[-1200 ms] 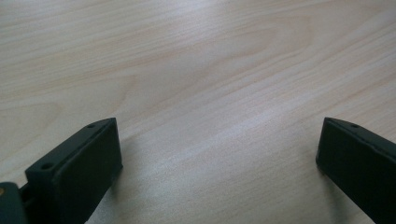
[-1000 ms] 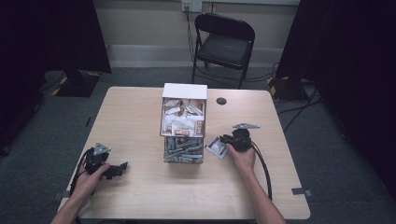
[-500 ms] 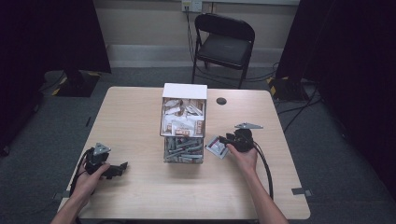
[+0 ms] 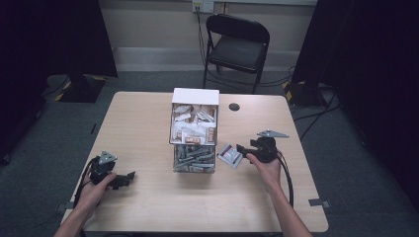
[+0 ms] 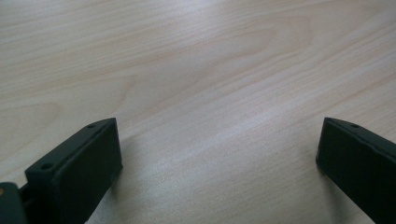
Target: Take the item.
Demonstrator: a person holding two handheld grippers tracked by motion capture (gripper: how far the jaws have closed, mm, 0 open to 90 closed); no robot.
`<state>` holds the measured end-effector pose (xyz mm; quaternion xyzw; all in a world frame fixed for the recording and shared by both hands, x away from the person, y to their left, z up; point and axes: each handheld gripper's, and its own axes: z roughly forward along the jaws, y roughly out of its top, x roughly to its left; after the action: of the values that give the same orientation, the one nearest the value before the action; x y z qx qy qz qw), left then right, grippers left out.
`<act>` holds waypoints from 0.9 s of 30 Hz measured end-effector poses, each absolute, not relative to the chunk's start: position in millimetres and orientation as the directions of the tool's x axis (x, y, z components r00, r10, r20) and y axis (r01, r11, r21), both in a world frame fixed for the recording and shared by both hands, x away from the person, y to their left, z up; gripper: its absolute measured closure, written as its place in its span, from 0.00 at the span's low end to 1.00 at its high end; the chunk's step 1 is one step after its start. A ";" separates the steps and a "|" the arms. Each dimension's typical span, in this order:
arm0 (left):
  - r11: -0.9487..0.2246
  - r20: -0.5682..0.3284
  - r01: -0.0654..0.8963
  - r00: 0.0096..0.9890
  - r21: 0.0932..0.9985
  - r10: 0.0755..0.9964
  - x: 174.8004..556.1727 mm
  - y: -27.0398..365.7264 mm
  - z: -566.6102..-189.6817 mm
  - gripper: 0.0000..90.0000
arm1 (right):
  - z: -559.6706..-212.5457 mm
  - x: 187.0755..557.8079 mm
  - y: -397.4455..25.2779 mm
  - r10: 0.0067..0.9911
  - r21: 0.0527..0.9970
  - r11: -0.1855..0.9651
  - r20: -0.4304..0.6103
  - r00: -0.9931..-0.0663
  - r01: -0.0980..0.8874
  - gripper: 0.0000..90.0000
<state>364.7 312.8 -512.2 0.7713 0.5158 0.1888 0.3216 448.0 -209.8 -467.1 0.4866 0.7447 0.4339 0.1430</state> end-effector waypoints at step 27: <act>-0.261 -0.041 0.674 0.397 0.691 0.917 364.7 312.7 -512.2 0.00 | -438.9 400.0 -253.8 0.874 0.800 0.127 0.189 -0.447 0.586 0.16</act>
<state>364.7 312.7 -512.2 0.7712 0.5158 0.1888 0.3217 400.0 -253.8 -438.9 0.4986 0.7321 0.4334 0.1663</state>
